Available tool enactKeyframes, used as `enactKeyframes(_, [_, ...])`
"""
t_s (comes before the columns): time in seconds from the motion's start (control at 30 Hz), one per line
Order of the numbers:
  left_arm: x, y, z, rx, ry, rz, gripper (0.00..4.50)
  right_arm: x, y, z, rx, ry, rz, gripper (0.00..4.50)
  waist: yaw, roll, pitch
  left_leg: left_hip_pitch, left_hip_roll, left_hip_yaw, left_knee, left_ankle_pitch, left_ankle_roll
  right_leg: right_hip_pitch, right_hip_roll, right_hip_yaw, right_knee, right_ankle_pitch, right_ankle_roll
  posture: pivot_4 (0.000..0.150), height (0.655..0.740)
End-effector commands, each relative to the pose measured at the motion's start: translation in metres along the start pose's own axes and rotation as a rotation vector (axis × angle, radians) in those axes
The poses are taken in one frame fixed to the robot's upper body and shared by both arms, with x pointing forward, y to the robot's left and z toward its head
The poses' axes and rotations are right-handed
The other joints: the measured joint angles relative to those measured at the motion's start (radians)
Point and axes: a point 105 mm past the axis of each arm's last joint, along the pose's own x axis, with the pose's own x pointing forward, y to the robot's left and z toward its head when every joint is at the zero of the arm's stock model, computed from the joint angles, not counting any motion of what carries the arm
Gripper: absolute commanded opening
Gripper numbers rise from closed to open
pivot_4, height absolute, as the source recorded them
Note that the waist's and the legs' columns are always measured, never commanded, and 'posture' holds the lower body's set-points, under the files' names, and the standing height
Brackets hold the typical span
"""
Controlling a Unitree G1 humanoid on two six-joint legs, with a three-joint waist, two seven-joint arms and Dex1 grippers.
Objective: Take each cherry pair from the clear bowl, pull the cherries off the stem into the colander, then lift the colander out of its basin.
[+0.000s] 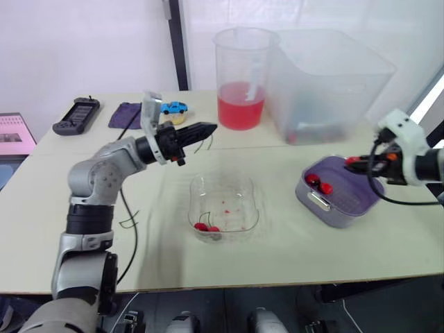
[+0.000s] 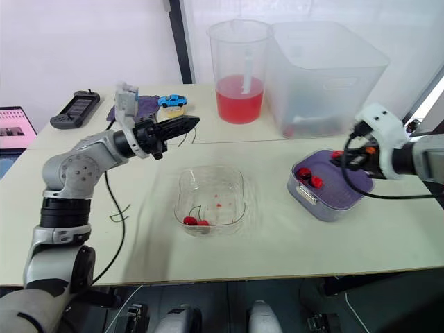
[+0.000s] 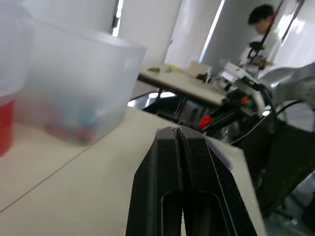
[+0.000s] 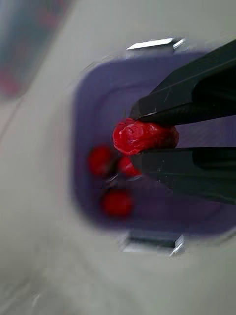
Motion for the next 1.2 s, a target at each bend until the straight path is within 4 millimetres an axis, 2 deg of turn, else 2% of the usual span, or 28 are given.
enactKeyframes(0.03, [-0.007,-0.004,0.008,0.077,0.004,-0.003,0.00,-0.002,-0.008,-0.006,-0.069,0.026,-0.022,0.66,-0.001,0.000,0.000,0.000,0.000,0.000,0.000,0.000,0.000,0.000,0.000,0.000,0.000,0.000,0.000,0.150,0.7337])
enactKeyframes(0.07, [-0.008,-0.004,0.006,0.077,0.011,-0.001,0.00,0.000,-0.013,-0.011,-0.042,0.027,-0.035,1.16,0.000,0.000,0.000,0.000,0.000,0.000,0.000,0.000,0.000,0.000,0.000,0.000,0.000,0.000,0.000,0.150,0.7337])
enactKeyframes(0.1, [-0.009,-0.004,0.004,0.078,0.017,0.000,0.00,0.001,-0.016,-0.013,-0.021,0.020,-0.041,1.42,0.001,0.000,0.000,0.000,0.000,0.000,0.000,0.000,0.000,0.000,0.000,0.000,0.000,0.000,0.000,0.150,0.7337])
enactKeyframes(0.17, [-0.010,-0.005,0.003,0.082,0.025,0.000,0.00,0.003,-0.020,-0.015,0.002,0.005,-0.049,2.28,0.004,0.000,0.000,0.000,0.000,0.000,0.000,0.000,0.000,0.000,0.000,0.000,0.000,0.000,0.000,0.150,0.7337])
enactKeyframes(0.3, [-0.009,-0.008,0.004,0.085,0.020,-0.001,0.00,0.001,-0.024,-0.012,0.010,-0.016,-0.063,4.23,0.011,0.000,0.000,-0.001,0.000,0.000,0.001,0.000,0.000,0.000,0.000,0.000,0.000,0.000,0.000,0.150,0.7337])
enactKeyframes(0.33, [-0.009,-0.009,0.004,0.085,0.020,-0.001,0.00,-0.002,-0.026,-0.010,0.002,-0.025,-0.070,4.48,0.012,0.000,0.000,-0.001,0.000,0.000,0.001,0.000,0.000,0.000,-0.001,0.000,0.000,0.000,0.000,0.150,0.7337])
enactKeyframes(0.43, [-0.010,-0.009,0.003,0.077,0.023,0.004,0.00,-0.013,-0.028,0.006,-0.022,-0.084,-0.071,4.48,0.016,0.000,0.000,-0.001,0.000,0.000,0.001,0.000,0.000,0.000,-0.001,0.000,0.000,0.000,0.000,0.150,0.7337])
enactKeyframes(0.53, [-0.011,-0.010,0.005,0.076,0.034,0.007,0.00,-0.023,-0.013,0.035,-0.072,-0.213,0.031,4.48,0.021,0.000,0.000,-0.001,0.000,0.000,0.001,0.000,0.000,0.000,-0.001,0.000,0.000,0.000,0.000,0.150,0.7337])
enactKeyframes(0.67, [-0.017,-0.008,0.003,0.074,0.058,0.038,0.00,-0.032,0.031,0.069,-0.153,-0.402,0.300,4.48,0.021,0.000,0.000,0.000,0.000,0.000,0.001,0.000,0.000,0.000,0.000,0.000,0.000,0.000,0.000,0.150,0.7337])
enactKeyframes(0.77, [-0.034,-0.008,-0.004,0.044,0.110,0.088,0.00,-0.033,0.070,0.092,-0.209,-0.500,0.486,4.48,0.022,0.000,0.000,0.000,0.001,0.000,0.001,0.000,0.000,0.000,0.000,0.000,0.000,0.000,0.000,0.150,0.7337])
enactKeyframes(0.83, [-0.043,-0.017,-0.010,0.018,0.141,0.094,0.00,-0.030,0.087,0.103,-0.201,-0.520,0.577,4.48,0.020,0.001,0.000,0.000,0.001,-0.002,0.001,0.000,0.000,0.000,0.000,0.000,0.001,0.000,0.000,0.150,0.7337])
enactKeyframes(0.93, [-0.067,-0.021,-0.024,-0.040,0.207,0.214,0.00,-0.014,0.115,0.113,-0.249,-0.515,0.703,4.48,0.021,0.000,0.000,0.000,0.001,-0.004,0.001,0.000,0.000,0.000,0.000,0.000,0.000,0.000,0.000,0.150,0.7337])
enactKeyframes(1.03, [-0.103,-0.011,-0.041,-0.125,0.207,0.406,0.00,-0.008,0.136,0.114,-0.298,-0.495,0.805,4.48,0.027,0.000,0.000,0.000,0.001,-0.005,0.001,0.000,0.000,0.000,-0.001,0.000,0.001,0.000,0.000,0.150,0.7337])
enactKeyframes(1.13, [-0.134,-0.012,-0.067,-0.207,0.235,0.538,0.00,-0.005,0.143,0.117,-0.321,-0.496,0.835,4.48,0.030,0.000,0.000,-0.001,0.001,-0.005,0.002,0.000,0.000,0.000,-0.002,0.000,0.001,0.000,0.000,0.150,0.7337])
enactKeyframes(1.2, [-0.146,-0.014,-0.079,-0.249,0.240,0.586,0.00,-0.003,0.144,0.117,-0.321,-0.496,0.842,4.48,0.035,0.000,0.000,-0.001,0.001,-0.005,0.002,0.000,0.000,0.000,-0.002,0.000,0.001,0.000,0.000,0.150,0.7337])
